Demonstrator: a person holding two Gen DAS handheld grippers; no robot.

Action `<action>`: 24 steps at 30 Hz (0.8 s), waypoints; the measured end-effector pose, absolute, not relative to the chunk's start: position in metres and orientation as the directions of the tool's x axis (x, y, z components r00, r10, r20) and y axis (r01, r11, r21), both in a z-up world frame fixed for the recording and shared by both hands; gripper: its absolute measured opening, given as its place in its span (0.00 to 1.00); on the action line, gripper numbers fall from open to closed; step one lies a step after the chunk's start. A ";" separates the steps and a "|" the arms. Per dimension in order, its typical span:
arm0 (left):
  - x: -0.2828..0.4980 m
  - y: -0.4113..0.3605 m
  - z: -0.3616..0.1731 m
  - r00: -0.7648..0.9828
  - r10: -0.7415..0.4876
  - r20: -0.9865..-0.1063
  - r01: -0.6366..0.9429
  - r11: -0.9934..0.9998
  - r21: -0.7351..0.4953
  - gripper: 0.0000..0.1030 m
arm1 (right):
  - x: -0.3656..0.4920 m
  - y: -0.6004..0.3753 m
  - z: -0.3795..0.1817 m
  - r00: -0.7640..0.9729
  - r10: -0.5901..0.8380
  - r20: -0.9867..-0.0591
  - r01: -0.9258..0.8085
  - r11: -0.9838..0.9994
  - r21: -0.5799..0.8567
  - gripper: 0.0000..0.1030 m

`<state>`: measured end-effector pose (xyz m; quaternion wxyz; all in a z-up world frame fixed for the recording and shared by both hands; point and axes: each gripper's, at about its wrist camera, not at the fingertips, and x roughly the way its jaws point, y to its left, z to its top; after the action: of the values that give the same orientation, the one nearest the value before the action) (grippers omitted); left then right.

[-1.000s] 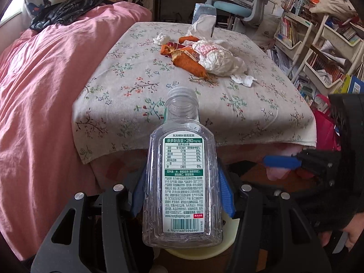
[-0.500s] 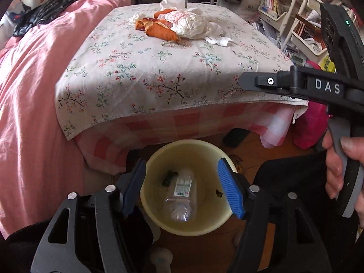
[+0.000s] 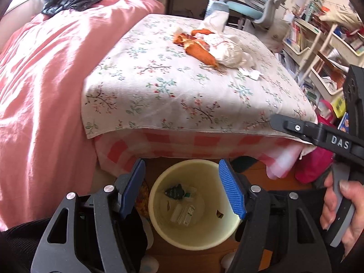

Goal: Collect trash
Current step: 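Open left tool to drop the clear bottle into the yellow bin, then move both tools back up to the trash on the table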

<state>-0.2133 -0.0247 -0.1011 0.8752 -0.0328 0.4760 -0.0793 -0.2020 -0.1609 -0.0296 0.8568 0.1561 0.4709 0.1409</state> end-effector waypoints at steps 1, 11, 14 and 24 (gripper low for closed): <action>-0.213 -0.024 -0.101 0.535 -0.166 -0.828 0.102 0.986 -0.132 0.62 | -0.202 -0.161 -0.030 0.517 0.388 -0.763 -0.095 0.912 0.399 0.68; -0.211 -0.021 -0.104 0.543 -0.154 -0.826 0.077 0.988 -0.133 0.63 | -0.203 -0.161 -0.029 0.519 0.387 -0.762 -0.098 0.913 0.397 0.70; -0.211 -0.020 -0.105 0.543 -0.153 -0.825 0.071 0.988 -0.137 0.63 | -0.203 -0.160 -0.028 0.521 0.383 -0.763 -0.104 0.916 0.389 0.70; -0.208 -0.018 -0.107 0.538 -0.163 -0.827 0.054 0.986 -0.160 0.63 | -0.203 -0.156 -0.025 0.525 0.376 -0.763 -0.113 0.920 0.376 0.71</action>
<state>-0.2081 -0.0182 -0.1068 0.8751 -0.0575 0.4766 -0.0620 -0.2032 -0.1564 -0.0254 0.8619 0.1411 0.4660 0.1420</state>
